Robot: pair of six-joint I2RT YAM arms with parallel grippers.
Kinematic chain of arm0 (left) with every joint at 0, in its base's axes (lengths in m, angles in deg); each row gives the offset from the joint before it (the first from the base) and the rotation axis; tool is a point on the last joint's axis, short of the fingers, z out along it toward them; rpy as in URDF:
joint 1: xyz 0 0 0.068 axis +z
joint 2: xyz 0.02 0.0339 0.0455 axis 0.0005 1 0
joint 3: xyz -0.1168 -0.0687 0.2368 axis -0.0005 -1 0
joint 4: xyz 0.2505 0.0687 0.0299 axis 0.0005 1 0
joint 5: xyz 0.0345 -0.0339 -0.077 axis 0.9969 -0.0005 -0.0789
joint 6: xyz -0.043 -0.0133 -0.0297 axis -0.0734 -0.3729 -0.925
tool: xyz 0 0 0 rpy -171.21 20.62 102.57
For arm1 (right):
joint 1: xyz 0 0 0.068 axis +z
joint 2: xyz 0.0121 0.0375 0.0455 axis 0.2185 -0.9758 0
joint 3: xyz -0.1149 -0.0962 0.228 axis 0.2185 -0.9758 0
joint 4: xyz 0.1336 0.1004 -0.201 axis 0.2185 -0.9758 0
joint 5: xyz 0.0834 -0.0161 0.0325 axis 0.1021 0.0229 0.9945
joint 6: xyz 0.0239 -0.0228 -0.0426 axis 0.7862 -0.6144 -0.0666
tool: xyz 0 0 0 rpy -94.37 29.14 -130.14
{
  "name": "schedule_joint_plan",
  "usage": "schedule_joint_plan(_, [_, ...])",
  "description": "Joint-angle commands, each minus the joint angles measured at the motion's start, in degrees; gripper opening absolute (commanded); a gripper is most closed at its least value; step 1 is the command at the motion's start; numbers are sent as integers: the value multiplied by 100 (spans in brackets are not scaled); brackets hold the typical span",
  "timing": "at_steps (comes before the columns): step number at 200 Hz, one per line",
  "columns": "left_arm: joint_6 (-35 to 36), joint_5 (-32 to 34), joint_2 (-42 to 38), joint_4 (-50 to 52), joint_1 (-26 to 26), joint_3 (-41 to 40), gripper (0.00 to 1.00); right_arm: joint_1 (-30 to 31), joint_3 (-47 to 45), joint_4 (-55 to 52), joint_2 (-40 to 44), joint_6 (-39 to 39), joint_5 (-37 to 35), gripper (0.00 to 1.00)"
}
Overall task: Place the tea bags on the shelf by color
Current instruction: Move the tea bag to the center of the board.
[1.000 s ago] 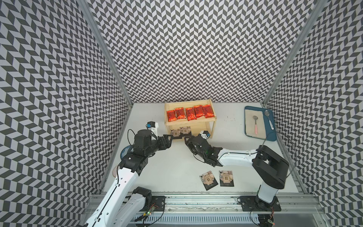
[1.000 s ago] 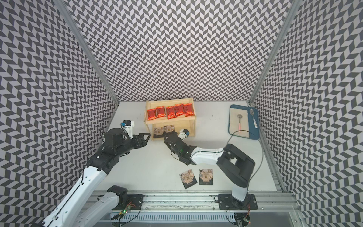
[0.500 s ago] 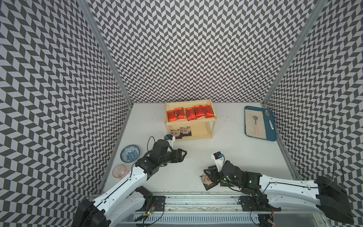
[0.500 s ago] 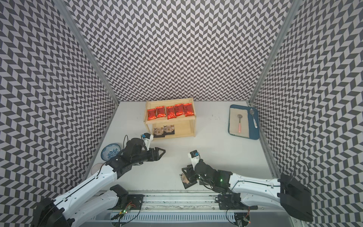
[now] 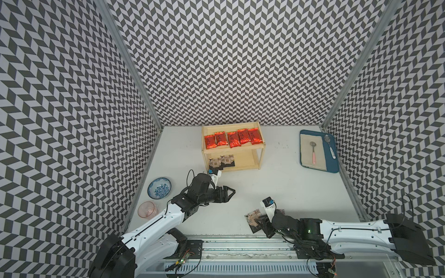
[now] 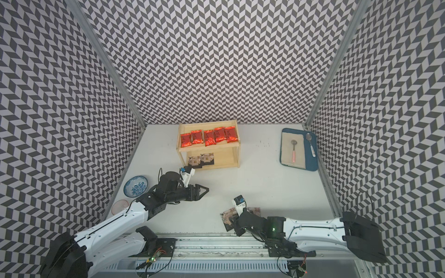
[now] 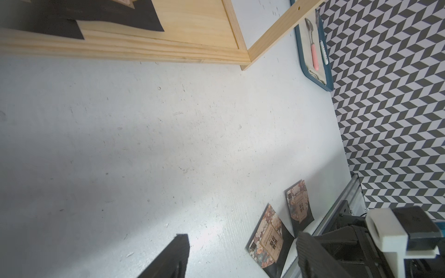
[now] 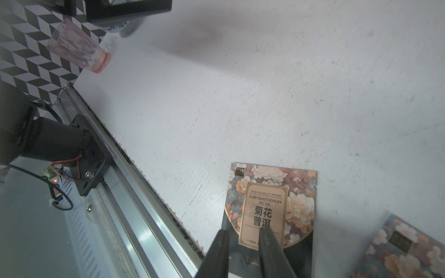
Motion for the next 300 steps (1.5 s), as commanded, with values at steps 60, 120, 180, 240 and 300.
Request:
schedule_joint_plan(60, [14, -56, 360, -183, -24, 36, 75, 216, -473, 856, -532, 451, -289, 26])
schedule_joint_plan(120, [-100, -398, 557, -610, -21, -175, 74, 74, -258, 1780, -1549, 102, -440, 26])
schedule_joint_plan(180, [-325, -802, 714, -1087, -43, -596, 67, -407, -6, 2356, -2122, -297, 67, 25])
schedule_joint_plan(240, [-392, -850, 1333, -823, -154, -537, 63, -505, -92, 2147, -1569, -345, 159, 25])
schedule_joint_plan(300, [-436, -495, 991, -495, -46, -440, 64, -174, 222, 758, -687, -647, -239, 41])
